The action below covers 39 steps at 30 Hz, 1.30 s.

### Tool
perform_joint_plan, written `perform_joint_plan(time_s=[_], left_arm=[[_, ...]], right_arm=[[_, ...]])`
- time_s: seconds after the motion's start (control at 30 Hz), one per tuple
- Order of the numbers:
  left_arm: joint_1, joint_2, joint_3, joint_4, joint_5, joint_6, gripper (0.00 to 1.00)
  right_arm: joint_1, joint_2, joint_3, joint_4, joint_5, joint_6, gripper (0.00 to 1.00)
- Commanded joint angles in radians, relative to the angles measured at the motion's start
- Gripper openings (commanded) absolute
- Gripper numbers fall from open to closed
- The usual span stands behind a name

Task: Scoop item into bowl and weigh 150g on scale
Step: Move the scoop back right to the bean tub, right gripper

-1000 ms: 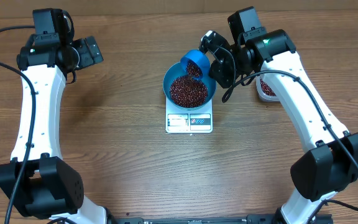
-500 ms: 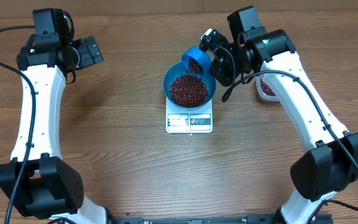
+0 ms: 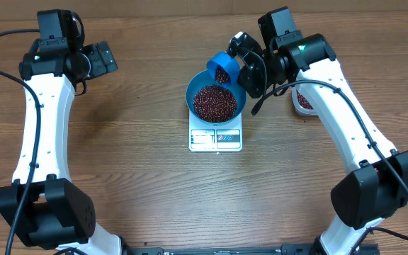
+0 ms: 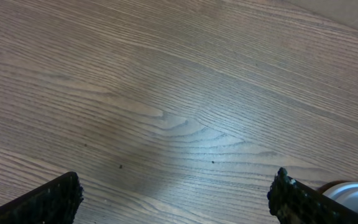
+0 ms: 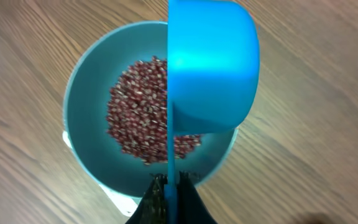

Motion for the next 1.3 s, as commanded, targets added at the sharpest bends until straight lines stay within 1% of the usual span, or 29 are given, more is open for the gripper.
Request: perform_joint_plan(time_s=[0.0, 0.13, 0.23, 0.33, 0.4, 0.63, 0.83, 1.07, 1.27], left_arm=[[-0.008, 0.009, 0.007, 0.002, 0.004, -0.003, 1.0], [-0.008, 0.009, 0.007, 0.002, 0.004, -0.003, 1.0], [-0.008, 0.009, 0.007, 0.002, 0.004, -0.003, 1.0], [-0.008, 0.009, 0.007, 0.002, 0.004, -0.003, 0.99], [-0.008, 0.009, 0.007, 0.002, 0.004, -0.003, 1.0], [-0.008, 0.009, 0.007, 0.002, 0.004, -0.003, 1.0], [-0.008, 0.009, 0.007, 0.002, 0.004, -0.003, 1.0], [-0.008, 0.009, 0.007, 0.002, 0.004, -0.003, 1.0], [-0.008, 0.009, 0.007, 0.002, 0.004, -0.003, 1.0]], right_arm=[[-0.017, -0.046, 0.037, 0.007, -0.082, 0.097, 0.04], [-0.049, -0.046, 0.037, 0.012, -0.132, 0.143, 0.04], [-0.07, -0.046, 0.037, 0.013, -0.18, 0.148, 0.04], [-0.09, -0.046, 0.037, 0.011, -0.265, 0.15, 0.04], [-0.106, -0.046, 0.037, 0.011, -0.31, 0.178, 0.04], [-0.166, -0.046, 0.037, 0.007, -0.348, 0.274, 0.04], [-0.238, -0.045, 0.036, -0.002, -0.484, 0.28, 0.04], [-0.345, -0.045, 0.035, -0.066, -0.481, 0.272, 0.04], [-0.434, -0.045, 0.035, -0.124, -0.315, 0.272, 0.04]])
